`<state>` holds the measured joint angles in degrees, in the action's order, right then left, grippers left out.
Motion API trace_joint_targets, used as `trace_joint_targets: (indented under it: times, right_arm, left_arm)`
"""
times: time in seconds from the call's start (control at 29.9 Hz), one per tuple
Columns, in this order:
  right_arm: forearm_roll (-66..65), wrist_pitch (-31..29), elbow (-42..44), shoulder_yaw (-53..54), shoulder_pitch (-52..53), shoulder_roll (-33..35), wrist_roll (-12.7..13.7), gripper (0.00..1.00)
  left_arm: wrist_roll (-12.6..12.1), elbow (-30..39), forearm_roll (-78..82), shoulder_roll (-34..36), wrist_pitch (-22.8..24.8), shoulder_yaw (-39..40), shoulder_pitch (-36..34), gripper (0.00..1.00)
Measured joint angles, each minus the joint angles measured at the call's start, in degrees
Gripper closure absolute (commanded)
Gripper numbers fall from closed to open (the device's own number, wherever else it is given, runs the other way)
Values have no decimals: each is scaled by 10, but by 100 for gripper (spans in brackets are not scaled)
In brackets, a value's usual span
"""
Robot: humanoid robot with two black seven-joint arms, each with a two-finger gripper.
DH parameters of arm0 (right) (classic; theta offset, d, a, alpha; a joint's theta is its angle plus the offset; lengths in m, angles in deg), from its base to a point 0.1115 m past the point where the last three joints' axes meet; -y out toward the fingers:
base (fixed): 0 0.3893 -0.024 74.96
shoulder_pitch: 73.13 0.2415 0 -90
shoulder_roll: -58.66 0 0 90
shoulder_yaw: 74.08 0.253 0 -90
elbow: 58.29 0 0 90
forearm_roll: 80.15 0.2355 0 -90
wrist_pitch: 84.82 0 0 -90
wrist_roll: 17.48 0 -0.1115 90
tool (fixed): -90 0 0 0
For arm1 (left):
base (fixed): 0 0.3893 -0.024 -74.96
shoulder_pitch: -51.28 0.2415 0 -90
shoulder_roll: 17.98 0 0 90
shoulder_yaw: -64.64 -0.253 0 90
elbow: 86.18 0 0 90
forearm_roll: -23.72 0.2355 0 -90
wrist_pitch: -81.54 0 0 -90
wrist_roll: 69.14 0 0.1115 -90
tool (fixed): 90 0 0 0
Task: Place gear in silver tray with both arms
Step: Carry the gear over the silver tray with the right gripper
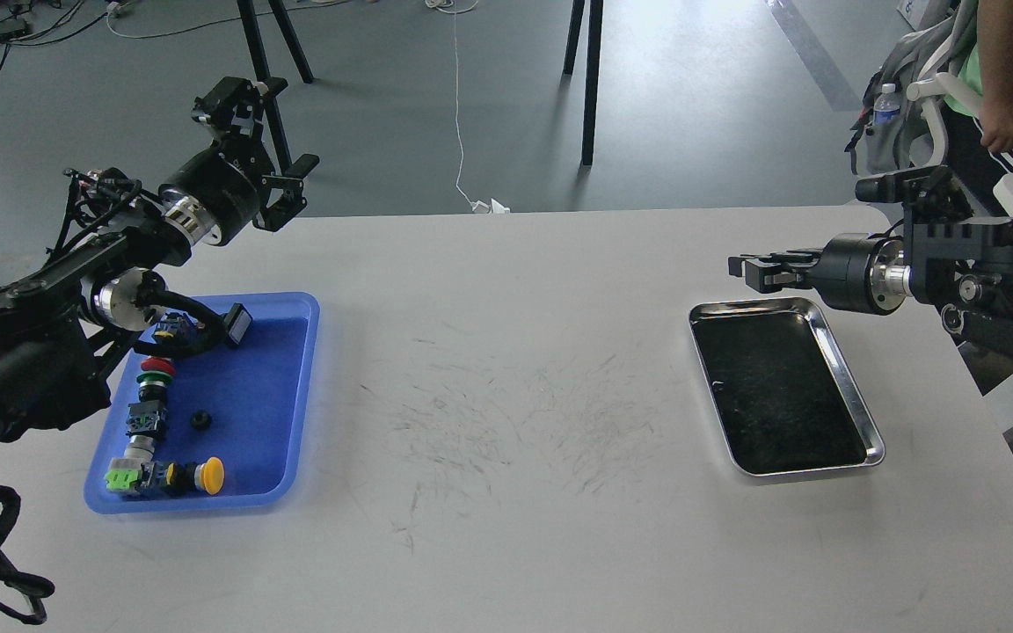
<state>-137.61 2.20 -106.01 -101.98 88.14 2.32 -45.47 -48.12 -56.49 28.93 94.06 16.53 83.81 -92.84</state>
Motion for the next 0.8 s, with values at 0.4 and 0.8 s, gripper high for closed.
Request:
trace_joint_targets:
  times: [0.4, 0.8]
  right_arm:
    - [76, -1, -21, 63, -75, 40, 0, 95]
    - [113, -3, -100, 107, -141, 115, 0, 94]
  left_arm:
    - [0, -10, 1, -14, -10, -5, 0, 1]
    - [0, -9, 1, -14, -10, -5, 1, 1]
